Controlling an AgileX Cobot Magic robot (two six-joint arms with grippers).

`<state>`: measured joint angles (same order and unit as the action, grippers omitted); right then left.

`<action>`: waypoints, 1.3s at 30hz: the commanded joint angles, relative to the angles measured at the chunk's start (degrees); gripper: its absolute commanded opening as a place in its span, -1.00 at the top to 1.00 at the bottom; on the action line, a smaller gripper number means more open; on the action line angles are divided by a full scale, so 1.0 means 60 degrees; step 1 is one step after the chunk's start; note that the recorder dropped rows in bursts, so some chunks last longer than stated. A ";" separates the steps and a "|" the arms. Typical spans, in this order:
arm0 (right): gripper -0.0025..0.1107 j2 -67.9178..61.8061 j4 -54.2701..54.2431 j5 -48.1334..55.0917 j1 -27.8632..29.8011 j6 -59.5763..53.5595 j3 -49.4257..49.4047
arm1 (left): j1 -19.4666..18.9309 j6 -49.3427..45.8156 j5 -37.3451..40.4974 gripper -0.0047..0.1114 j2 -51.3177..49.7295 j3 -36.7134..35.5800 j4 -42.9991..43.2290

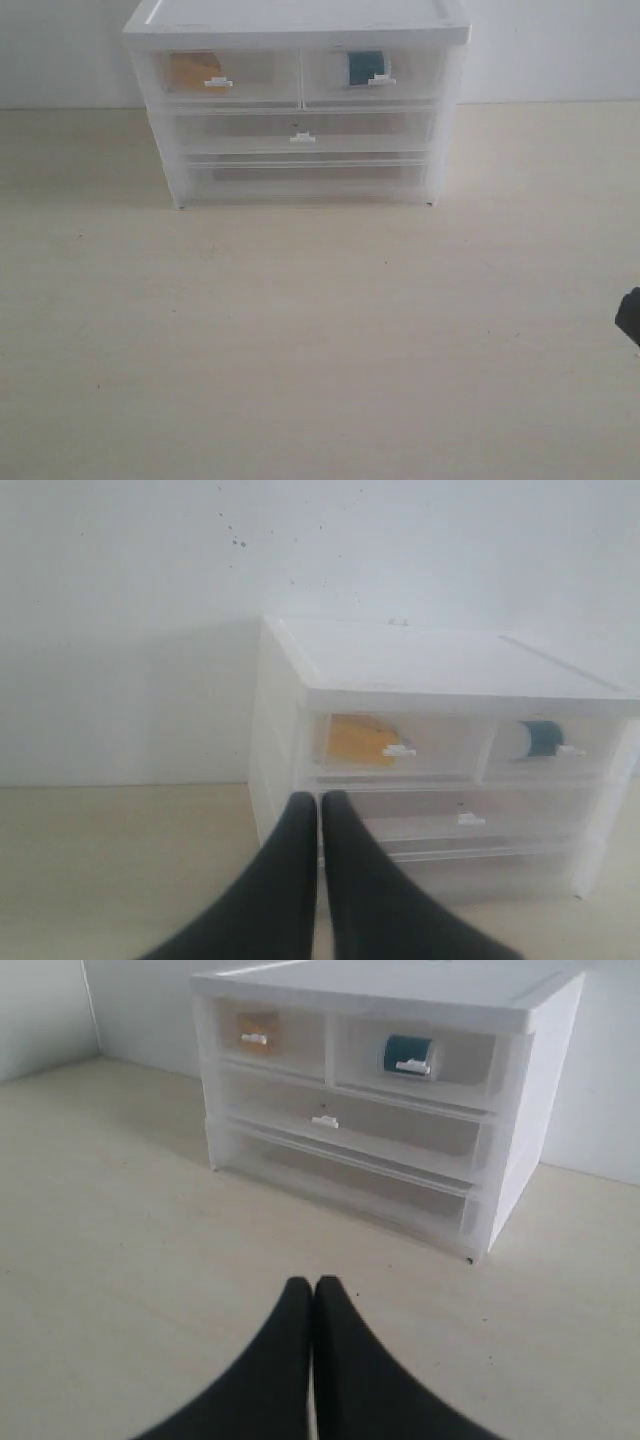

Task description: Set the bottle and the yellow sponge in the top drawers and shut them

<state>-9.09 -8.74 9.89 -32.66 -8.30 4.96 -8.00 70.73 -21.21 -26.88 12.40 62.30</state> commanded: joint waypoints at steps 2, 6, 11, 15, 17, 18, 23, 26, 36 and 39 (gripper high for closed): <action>0.96 0.0176 -0.0187 0.0457 0.0027 -0.0117 -0.0275 | -0.0015 -0.0023 0.0030 0.85 0.0058 -0.0051 -0.0072; 0.96 0.0225 -0.0187 0.0515 0.0102 -0.0054 -0.0358 | -0.0015 -0.0023 0.0004 0.85 0.0058 -0.0051 -0.0072; 0.96 0.1312 -0.0204 -0.0318 0.3476 0.0209 -0.0827 | -0.0015 -0.0023 -0.0012 0.85 0.0058 -0.0051 -0.0072; 0.96 0.1515 -0.0204 -0.0160 0.4303 0.0247 -0.0827 | -0.0015 -0.0023 -0.0013 0.85 0.0058 -0.0051 -0.0072; 0.96 0.1515 -0.0204 -0.0160 0.4305 0.0247 -0.0827 | -0.0015 -0.0023 0.0007 0.85 0.0058 -0.0051 -0.0072; 0.96 0.1515 -0.0223 -0.0160 0.4305 0.0295 -0.0827 | -0.0015 -0.0023 0.0007 0.85 0.0075 -0.0051 -0.0072; 0.96 0.1515 -0.0223 -0.0178 0.4305 0.0295 -0.0827 | -0.0015 -0.0023 0.0007 0.85 0.0075 -0.0051 -0.0072; 0.96 0.1515 -0.0223 -0.0178 0.4305 0.0295 -0.0827 | -0.0015 -0.0023 0.0007 0.85 0.0075 -0.0051 -0.0072; 0.96 0.1515 -0.0223 -0.0178 0.4305 0.0295 -0.0827 | -0.0015 -0.0023 -0.0037 0.85 0.0076 -0.0051 -0.0072; 0.96 0.1515 -0.0223 -0.0178 0.4305 0.0295 -0.0827 | 0.0004 -0.0023 0.0017 0.85 0.0076 -0.0051 -0.0072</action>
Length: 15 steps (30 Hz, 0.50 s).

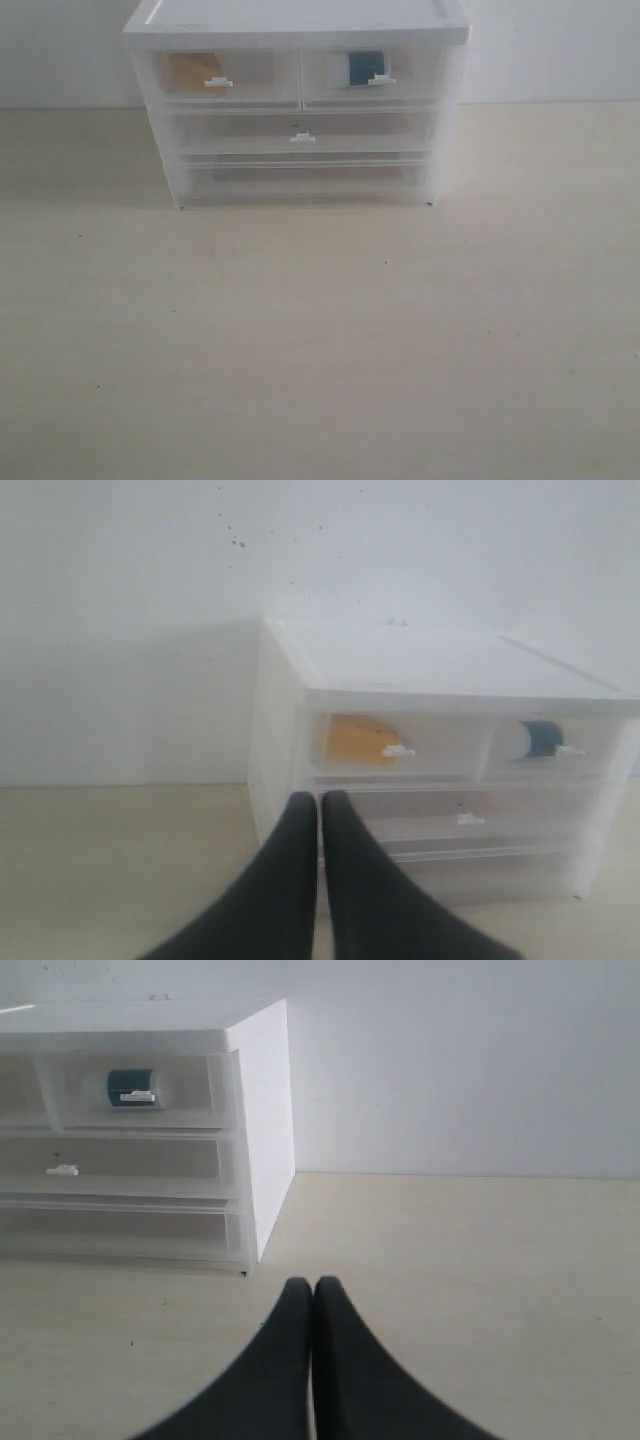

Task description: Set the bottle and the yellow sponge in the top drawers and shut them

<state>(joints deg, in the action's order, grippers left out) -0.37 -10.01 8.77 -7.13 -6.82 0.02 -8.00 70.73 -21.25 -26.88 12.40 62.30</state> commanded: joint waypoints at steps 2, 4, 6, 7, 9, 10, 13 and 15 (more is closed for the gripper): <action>0.96 0.0062 -0.0011 0.0009 0.0050 0.0048 -0.0003 | 0.0004 -0.0230 0.0019 0.85 0.0076 -0.0127 -0.0072; 0.96 0.0062 -0.0011 0.0009 0.0050 0.0048 -0.0003 | 0.0004 -0.1377 0.0039 0.85 0.0076 -0.0224 -0.0688; 0.96 0.0062 -0.0011 0.0009 0.0050 0.0048 -0.0003 | 0.0004 -0.4016 -0.0005 0.85 0.0076 -0.0596 -0.3854; 0.96 0.0062 -0.0011 0.0009 0.0050 0.0048 -0.0003 | 0.0004 -0.5281 -0.0026 0.85 0.0076 -0.0793 -0.6110; 0.96 0.0062 -0.0011 0.0009 0.0050 0.0048 -0.0003 | 0.0004 -0.8178 0.0058 0.85 0.0208 -0.1295 -1.0107; 0.96 0.0062 -0.0011 0.0009 0.0050 0.0048 -0.0003 | 0.0004 -0.9458 0.0061 0.85 0.0366 -0.1577 -1.1153; 0.96 0.0062 -0.0011 0.0009 0.0050 0.0048 -0.0003 | 0.0004 -1.1402 0.0078 0.85 0.1235 -0.2067 -1.2391; 0.96 0.0062 -0.0011 0.0009 0.0050 0.0048 -0.0003 | -0.0040 -1.2086 0.1452 0.85 0.1982 -0.2067 -1.2195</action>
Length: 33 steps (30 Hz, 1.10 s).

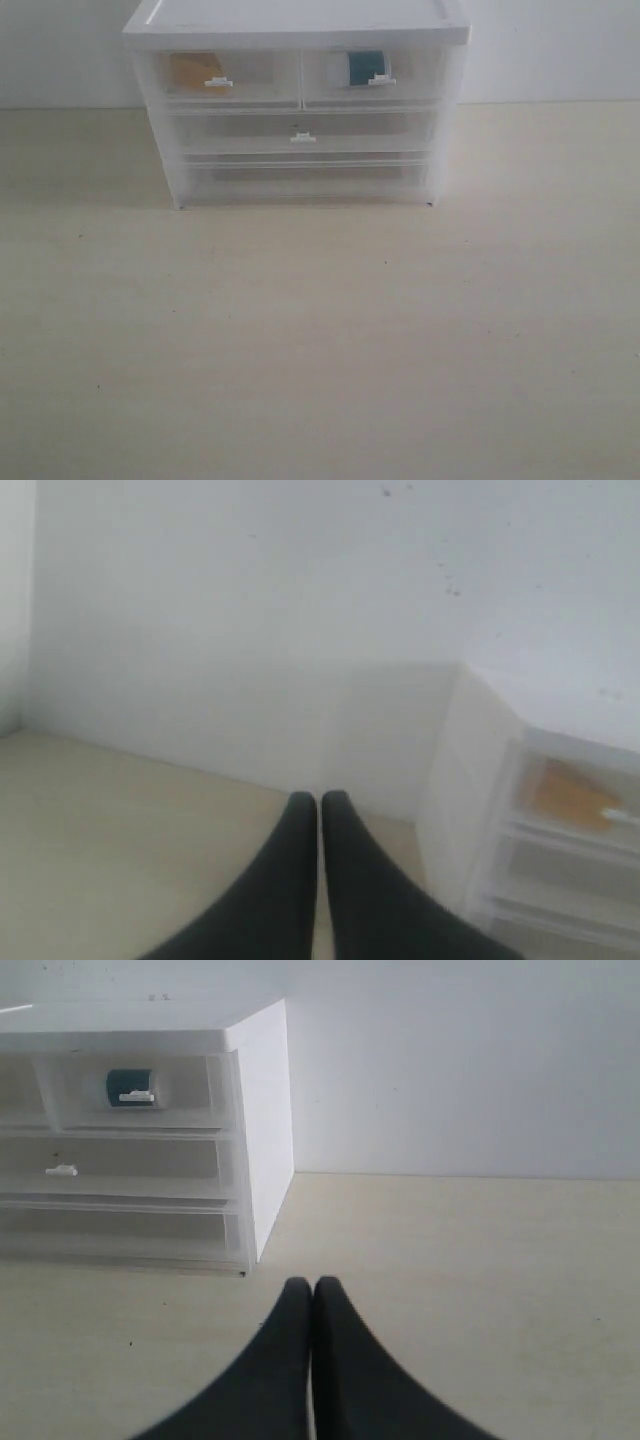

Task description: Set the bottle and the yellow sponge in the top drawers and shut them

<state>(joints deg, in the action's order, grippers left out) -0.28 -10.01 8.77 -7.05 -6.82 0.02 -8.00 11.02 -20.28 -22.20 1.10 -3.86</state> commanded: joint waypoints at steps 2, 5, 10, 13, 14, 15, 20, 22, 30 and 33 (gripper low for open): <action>0.96 0.0046 -0.0011 0.0009 0.0036 0.0048 -0.0003 | -0.0111 -0.2509 0.2313 0.85 0.2023 -0.0184 -0.1016; 0.96 0.0046 -0.0011 0.0009 0.0036 0.0048 -0.0003 | -0.0430 -0.2846 0.3775 0.85 0.3294 -0.0184 -0.0991; 0.96 0.0046 -0.0011 0.0009 0.0036 0.0048 -0.0003 | -0.0505 -0.2846 0.4889 0.85 0.3700 -0.0184 -0.0636; 0.96 0.0046 -0.0011 0.0009 0.0036 0.0048 -0.0003 | -0.0505 -0.2846 0.4953 0.85 0.3700 -0.0184 -0.0636; 0.96 0.0046 -0.0011 0.0009 0.0036 0.0048 -0.0003 | -0.0505 -0.2846 0.4953 0.85 0.3700 -0.0184 -0.0636; 0.96 0.0046 -0.0011 0.0009 0.0036 0.0048 -0.0003 | -0.0505 -0.2846 0.4953 0.85 0.3700 -0.0184 -0.0636; 0.96 0.0046 -0.0011 0.0009 0.0036 0.0048 -0.0003 | -0.0505 -0.2846 0.4953 0.85 0.3700 -0.0184 -0.0636; 0.96 0.0046 -0.0011 0.0009 0.0036 0.0048 -0.0003 | -0.0505 -0.2846 0.4953 0.85 0.3700 -0.0184 -0.0636; 0.96 0.0046 -0.0011 0.0009 0.0036 0.0048 -0.0003 | -0.0505 -0.2846 0.4953 0.85 0.3700 -0.0184 -0.0636; 0.96 0.0046 -0.0011 0.0009 0.0036 0.0048 -0.0003 | -0.0505 -0.2846 0.4953 0.85 0.3700 -0.0184 -0.0636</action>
